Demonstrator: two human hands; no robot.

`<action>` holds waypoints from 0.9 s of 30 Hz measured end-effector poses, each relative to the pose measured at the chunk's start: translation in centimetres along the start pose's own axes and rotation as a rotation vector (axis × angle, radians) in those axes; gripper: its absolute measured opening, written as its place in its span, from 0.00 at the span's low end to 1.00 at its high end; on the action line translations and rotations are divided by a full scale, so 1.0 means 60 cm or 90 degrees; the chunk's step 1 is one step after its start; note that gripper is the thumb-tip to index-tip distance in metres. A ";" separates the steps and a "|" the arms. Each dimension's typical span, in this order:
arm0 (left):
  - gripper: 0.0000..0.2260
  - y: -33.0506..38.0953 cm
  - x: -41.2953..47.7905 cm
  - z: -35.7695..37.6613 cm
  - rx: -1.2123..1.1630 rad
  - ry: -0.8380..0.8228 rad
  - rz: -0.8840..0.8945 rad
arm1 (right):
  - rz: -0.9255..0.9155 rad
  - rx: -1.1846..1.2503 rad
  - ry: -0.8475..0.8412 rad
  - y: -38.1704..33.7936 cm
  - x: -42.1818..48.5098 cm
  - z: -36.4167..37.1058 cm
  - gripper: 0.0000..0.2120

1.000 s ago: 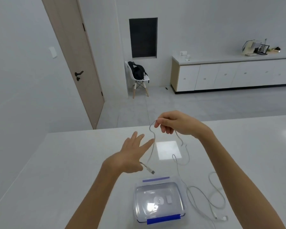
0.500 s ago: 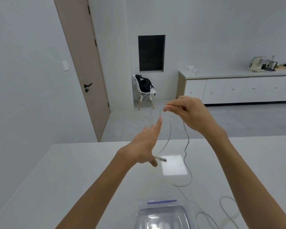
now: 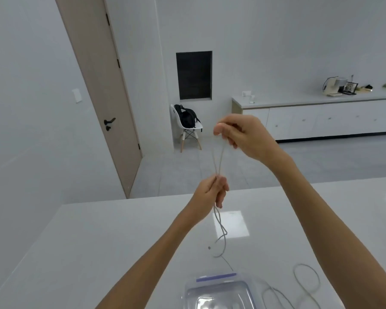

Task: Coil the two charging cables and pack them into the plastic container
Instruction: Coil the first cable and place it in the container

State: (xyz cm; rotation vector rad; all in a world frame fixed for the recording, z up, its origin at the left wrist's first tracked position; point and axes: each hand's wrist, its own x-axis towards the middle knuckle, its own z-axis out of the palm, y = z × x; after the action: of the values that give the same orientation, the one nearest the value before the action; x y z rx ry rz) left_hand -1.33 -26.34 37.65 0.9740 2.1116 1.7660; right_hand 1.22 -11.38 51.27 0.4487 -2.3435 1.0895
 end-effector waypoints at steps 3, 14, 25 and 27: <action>0.14 -0.067 -0.032 0.038 0.002 -0.019 -0.054 | 0.016 0.011 0.098 -0.007 0.037 -0.056 0.08; 0.13 0.023 0.014 -0.010 -0.190 0.157 -0.023 | 0.368 0.321 -0.151 0.135 -0.090 0.040 0.34; 0.14 0.123 0.079 -0.113 -0.434 0.286 -0.009 | 0.290 0.297 -0.175 0.146 -0.191 0.226 0.26; 0.14 0.130 0.071 -0.117 -0.519 0.262 -0.001 | 0.270 0.267 -0.223 0.130 -0.178 0.239 0.27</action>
State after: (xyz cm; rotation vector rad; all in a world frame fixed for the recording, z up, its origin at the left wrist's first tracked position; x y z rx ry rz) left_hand -5.76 -28.86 47.77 0.4002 1.2828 2.6453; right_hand 1.63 -16.83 32.56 0.3114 -2.5792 1.8508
